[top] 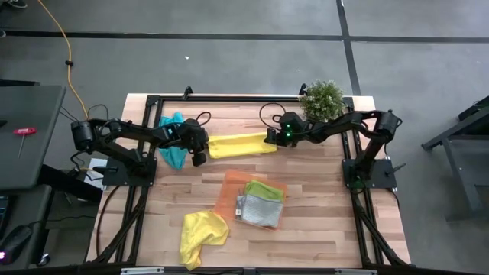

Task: Fold microfiber towels
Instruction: Fold the top yellow towel

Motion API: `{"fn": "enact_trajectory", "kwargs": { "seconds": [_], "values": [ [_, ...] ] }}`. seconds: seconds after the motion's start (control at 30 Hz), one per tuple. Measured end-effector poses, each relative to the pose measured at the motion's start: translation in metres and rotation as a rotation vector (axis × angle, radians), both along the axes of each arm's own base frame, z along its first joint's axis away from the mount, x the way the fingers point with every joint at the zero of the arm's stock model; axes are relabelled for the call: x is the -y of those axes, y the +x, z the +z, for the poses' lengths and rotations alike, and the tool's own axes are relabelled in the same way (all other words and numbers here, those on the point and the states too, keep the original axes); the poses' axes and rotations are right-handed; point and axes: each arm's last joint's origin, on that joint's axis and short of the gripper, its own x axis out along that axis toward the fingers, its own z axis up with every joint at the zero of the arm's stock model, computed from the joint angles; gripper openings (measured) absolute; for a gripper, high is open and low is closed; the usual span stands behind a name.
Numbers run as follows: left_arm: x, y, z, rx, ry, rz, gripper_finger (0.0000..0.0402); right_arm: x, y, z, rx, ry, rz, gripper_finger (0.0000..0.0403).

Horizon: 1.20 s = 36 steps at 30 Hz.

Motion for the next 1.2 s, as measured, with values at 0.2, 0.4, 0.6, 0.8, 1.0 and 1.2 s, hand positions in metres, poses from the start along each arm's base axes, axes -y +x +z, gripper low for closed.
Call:
{"fn": "enact_trajectory", "kwargs": {
  "seconds": [0.2,0.4,0.6,0.8,1.0,1.2],
  "values": [
    [0.002,0.002,0.0,0.003,0.003,-0.009,0.0,0.004,-0.005,0.006,-0.004,-0.011,0.004,0.013],
    [0.005,0.01,0.003,0.059,0.052,-0.055,0.0,0.01,-0.021,0.025,-0.063,-0.068,0.013,0.0014],
    [0.002,0.029,-0.003,0.097,0.046,-0.063,0.0,0.004,-0.045,0.048,-0.173,-0.121,0.031,0.0004],
    [0.0,0.066,-0.009,0.074,0.038,-0.117,0.0,-0.006,-0.06,0.071,-0.195,-0.14,-0.001,0.0003],
    [-0.008,0.088,-0.008,0.094,0.045,-0.137,0.0,-0.022,-0.06,0.074,-0.246,-0.116,-0.008,0.0001],
    [-0.013,0.092,-0.008,0.089,0.069,-0.179,0.0,-0.03,-0.041,0.084,-0.221,-0.143,0.012,0.0001]
  ]
}}
